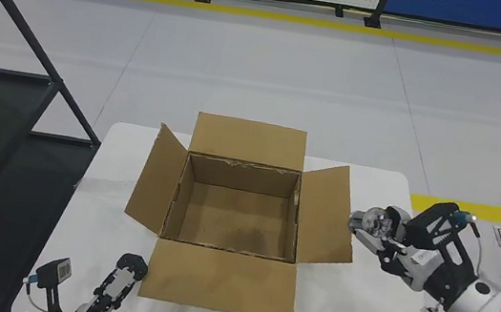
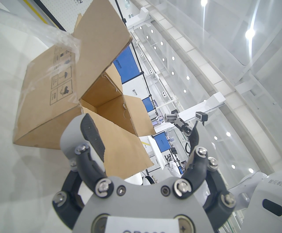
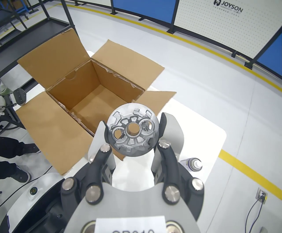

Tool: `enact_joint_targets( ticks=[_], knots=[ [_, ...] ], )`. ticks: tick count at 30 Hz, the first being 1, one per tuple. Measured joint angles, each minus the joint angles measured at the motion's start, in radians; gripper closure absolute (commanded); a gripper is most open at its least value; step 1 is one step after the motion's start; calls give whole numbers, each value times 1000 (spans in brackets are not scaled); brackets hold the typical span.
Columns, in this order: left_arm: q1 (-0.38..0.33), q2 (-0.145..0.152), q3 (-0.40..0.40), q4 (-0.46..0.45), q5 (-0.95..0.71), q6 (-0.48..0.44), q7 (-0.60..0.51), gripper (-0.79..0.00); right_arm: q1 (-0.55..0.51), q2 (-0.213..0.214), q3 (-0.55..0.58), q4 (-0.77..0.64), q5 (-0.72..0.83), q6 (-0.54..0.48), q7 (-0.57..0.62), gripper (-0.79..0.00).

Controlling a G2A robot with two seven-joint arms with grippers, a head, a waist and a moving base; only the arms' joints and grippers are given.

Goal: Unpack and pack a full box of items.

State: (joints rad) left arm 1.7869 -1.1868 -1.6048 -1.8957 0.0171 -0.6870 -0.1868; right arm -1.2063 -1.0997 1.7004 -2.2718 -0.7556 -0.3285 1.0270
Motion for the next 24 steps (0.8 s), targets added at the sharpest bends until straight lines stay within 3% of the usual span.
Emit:
enact_joint_targets(
  ticks=[24],
  knots=[
    [0, 0, 0, 0, 0, 0, 0, -785, 3, 0, -9, -1, -4, 5, 5, 0]
  ],
)
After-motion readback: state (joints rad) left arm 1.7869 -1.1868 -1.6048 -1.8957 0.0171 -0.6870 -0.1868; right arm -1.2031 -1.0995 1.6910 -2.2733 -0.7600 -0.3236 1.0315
